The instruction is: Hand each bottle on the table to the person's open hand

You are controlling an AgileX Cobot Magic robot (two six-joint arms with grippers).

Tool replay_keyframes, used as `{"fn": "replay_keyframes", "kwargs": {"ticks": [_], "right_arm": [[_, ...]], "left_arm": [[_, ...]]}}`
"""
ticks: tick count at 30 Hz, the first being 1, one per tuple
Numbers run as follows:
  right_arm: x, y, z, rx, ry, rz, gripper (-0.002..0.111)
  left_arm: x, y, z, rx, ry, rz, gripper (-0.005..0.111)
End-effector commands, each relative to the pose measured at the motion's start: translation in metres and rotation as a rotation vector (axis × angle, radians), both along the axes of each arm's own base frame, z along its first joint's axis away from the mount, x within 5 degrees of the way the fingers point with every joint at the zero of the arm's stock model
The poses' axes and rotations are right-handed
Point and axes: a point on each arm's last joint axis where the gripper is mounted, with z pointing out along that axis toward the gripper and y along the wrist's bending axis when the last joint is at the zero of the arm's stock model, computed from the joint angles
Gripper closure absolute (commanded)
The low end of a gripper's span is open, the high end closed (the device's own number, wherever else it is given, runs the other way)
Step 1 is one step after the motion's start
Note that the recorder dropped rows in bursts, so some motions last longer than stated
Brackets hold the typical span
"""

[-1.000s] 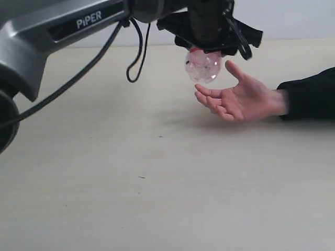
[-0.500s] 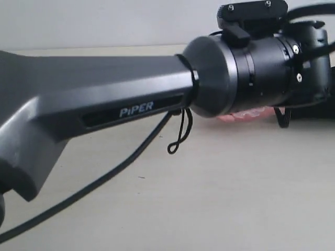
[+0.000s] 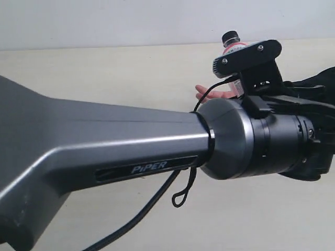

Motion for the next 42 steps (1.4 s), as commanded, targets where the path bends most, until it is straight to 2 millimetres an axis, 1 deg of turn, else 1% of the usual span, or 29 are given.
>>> {"fn": "replay_keyframes", "kwargs": {"ticks": [1,5,8,10,13,25,26,28,30,34,35,37,38,39,42], "right_arm": [[0.000,0.000,-0.001,-0.003,-0.001,0.004,0.108],[0.000,0.000,-0.002,-0.002,-0.001,0.005,0.108],[0.000,0.000,-0.002,-0.002,-0.001,0.005,0.108],[0.000,0.000,-0.002,-0.002,-0.001,0.005,0.108],[0.000,0.000,-0.002,-0.002,-0.001,0.005,0.108],[0.000,0.000,-0.002,-0.002,-0.001,0.005,0.108],[0.000,0.000,-0.002,-0.002,-0.001,0.005,0.108],[0.000,0.000,-0.002,-0.002,-0.001,0.005,0.108],[0.000,0.000,-0.002,-0.002,-0.001,0.005,0.108],[0.000,0.000,-0.002,-0.002,-0.001,0.005,0.108],[0.000,0.000,-0.002,-0.002,-0.001,0.005,0.108],[0.000,0.000,-0.002,-0.002,-0.001,0.005,0.108],[0.000,0.000,-0.002,-0.002,-0.001,0.005,0.108],[0.000,0.000,-0.002,-0.002,-0.001,0.005,0.108],[0.000,0.000,-0.002,-0.002,-0.001,0.005,0.108]], "left_arm": [[0.005,0.005,-0.014,0.027,-0.006,0.011,0.107],[0.014,0.000,-0.032,-0.009,0.022,-0.046,0.107],[0.019,0.001,-0.041,-0.055,0.040,-0.011,0.107],[0.025,0.005,-0.044,-0.057,0.043,0.005,0.107],[0.033,0.011,-0.044,-0.059,0.043,0.024,0.107],[0.047,0.019,-0.044,-0.067,0.043,0.043,0.107],[0.048,0.020,-0.044,-0.068,0.043,0.045,0.105],[0.048,0.020,-0.044,-0.071,0.044,0.041,0.099],[0.047,0.018,-0.044,-0.080,0.047,0.032,0.086],[0.047,0.015,-0.044,-0.099,0.052,-0.005,0.051],[0.047,0.013,-0.044,-0.095,0.049,-0.030,0.039],[0.046,0.011,-0.044,-0.083,0.047,-0.075,0.023],[0.046,0.010,-0.044,-0.082,0.046,-0.084,0.017],[0.046,0.010,-0.044,-0.083,0.046,-0.087,0.014],[0.046,0.010,-0.044,-0.079,0.046,-0.090,0.013]]}}
